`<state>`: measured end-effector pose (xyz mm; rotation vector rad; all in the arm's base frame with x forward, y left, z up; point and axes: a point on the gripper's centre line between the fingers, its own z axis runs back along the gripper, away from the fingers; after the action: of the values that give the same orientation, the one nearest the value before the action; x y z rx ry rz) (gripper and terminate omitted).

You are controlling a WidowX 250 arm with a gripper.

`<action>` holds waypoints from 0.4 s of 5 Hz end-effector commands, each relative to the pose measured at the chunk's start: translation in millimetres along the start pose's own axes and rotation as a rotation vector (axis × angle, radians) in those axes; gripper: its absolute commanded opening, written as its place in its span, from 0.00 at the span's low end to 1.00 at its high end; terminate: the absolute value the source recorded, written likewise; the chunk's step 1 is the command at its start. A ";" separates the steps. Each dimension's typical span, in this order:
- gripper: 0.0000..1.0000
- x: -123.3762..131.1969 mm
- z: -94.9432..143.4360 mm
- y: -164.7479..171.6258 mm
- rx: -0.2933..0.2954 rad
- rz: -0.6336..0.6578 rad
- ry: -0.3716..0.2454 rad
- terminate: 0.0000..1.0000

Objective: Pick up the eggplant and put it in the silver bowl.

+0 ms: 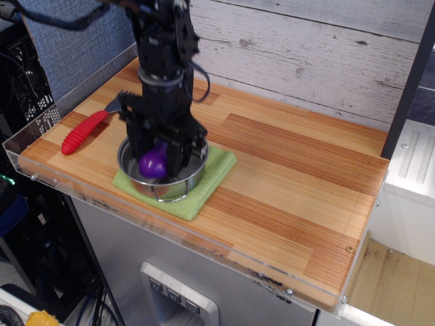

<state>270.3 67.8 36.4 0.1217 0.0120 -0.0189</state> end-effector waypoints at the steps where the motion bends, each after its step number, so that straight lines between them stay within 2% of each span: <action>1: 0.00 -4.9 -3.8 7.2 0.021 -0.009 0.010 0.00; 2: 1.00 -2.3 -0.8 9.6 0.008 -0.041 0.016 0.00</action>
<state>264.8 68.4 27.5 0.1166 0.0604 -0.0615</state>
